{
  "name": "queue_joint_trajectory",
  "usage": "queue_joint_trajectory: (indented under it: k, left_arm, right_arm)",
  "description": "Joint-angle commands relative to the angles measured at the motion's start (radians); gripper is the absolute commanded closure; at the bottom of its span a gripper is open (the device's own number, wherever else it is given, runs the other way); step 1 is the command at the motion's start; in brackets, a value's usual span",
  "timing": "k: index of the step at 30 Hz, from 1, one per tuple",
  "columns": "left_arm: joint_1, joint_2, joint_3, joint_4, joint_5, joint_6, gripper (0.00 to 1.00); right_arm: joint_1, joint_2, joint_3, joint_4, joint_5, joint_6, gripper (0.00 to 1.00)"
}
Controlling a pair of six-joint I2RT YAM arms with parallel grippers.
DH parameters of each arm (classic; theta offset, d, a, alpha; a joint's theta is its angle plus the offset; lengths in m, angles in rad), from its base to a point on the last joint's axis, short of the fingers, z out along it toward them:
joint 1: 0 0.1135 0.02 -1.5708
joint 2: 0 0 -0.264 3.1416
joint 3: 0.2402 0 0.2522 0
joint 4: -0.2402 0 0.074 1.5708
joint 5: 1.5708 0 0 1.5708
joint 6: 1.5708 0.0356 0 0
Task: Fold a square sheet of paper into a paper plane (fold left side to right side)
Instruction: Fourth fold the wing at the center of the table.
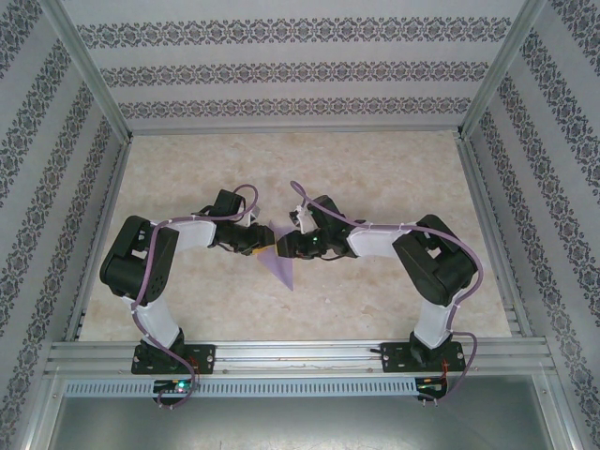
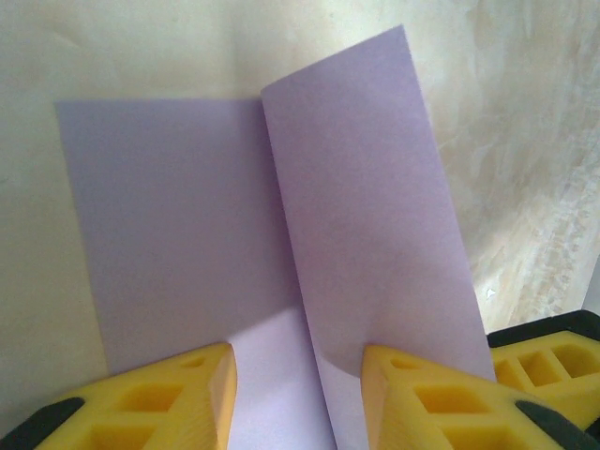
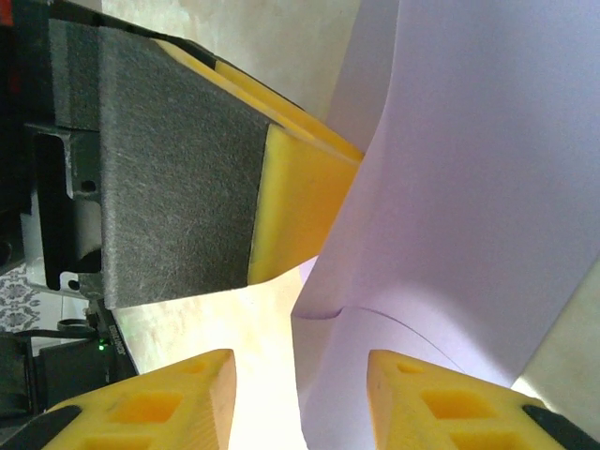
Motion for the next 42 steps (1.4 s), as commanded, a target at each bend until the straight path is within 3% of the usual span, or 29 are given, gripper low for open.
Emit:
queue_joint_trajectory:
  k: [1, 18, 42]
  left_arm:
    - [-0.009, 0.006, 0.006, -0.060, -0.048, 0.028, 0.60]
    - [-0.009, 0.007, 0.007, -0.063, -0.050, 0.031, 0.60]
    - [-0.009, 0.009, 0.005, -0.061, -0.049, 0.031, 0.60]
  right_arm:
    - [0.016, 0.034, 0.040, 0.002, 0.029, 0.004, 0.63]
    - [0.003, 0.026, 0.031, -0.049, 0.081, -0.028, 0.91]
    - [-0.013, 0.084, 0.114, -0.188, 0.164, -0.124, 0.93]
